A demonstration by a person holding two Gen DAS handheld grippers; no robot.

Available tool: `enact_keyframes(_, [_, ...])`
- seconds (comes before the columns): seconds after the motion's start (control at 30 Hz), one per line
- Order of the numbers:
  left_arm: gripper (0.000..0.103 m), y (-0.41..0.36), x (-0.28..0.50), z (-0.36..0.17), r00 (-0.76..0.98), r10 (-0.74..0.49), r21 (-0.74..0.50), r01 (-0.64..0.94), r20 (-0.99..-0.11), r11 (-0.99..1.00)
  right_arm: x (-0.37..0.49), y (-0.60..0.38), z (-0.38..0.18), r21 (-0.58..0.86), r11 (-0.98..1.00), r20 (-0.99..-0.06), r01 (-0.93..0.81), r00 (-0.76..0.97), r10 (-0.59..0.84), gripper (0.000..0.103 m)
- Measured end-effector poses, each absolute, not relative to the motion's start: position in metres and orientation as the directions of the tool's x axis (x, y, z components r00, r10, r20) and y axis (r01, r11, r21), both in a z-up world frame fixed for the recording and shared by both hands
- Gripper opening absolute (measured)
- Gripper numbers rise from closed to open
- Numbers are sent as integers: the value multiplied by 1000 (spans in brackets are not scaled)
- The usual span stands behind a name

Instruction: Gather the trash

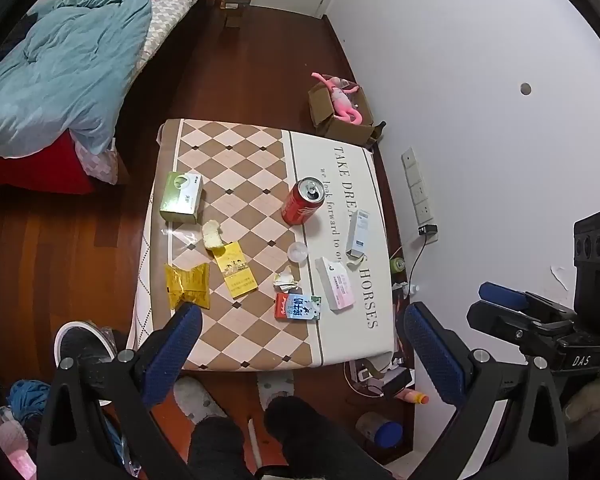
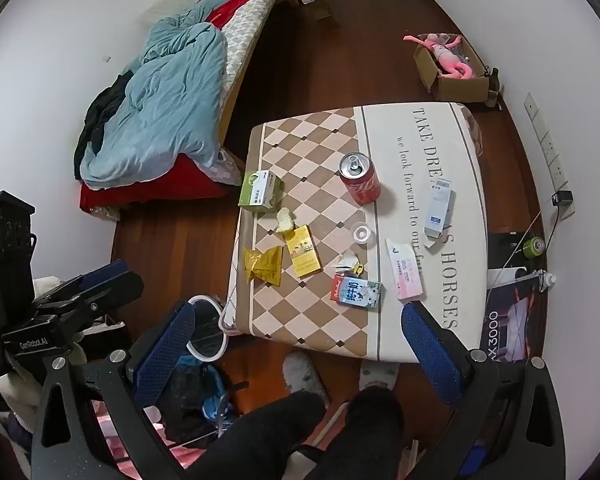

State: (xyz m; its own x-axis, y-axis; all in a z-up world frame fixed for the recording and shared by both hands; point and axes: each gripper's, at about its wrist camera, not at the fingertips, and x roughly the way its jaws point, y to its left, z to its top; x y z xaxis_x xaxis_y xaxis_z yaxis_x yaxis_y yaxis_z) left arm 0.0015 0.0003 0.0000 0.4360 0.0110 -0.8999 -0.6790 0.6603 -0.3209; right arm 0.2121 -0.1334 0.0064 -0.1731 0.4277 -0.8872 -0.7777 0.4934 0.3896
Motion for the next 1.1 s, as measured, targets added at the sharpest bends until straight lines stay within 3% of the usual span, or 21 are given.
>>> enact_keyframes(1.1, [103,2,-9,8,435,24,-314,-687,-900,655,203,-126,5,390,477,-887,-788,-182,425,103])
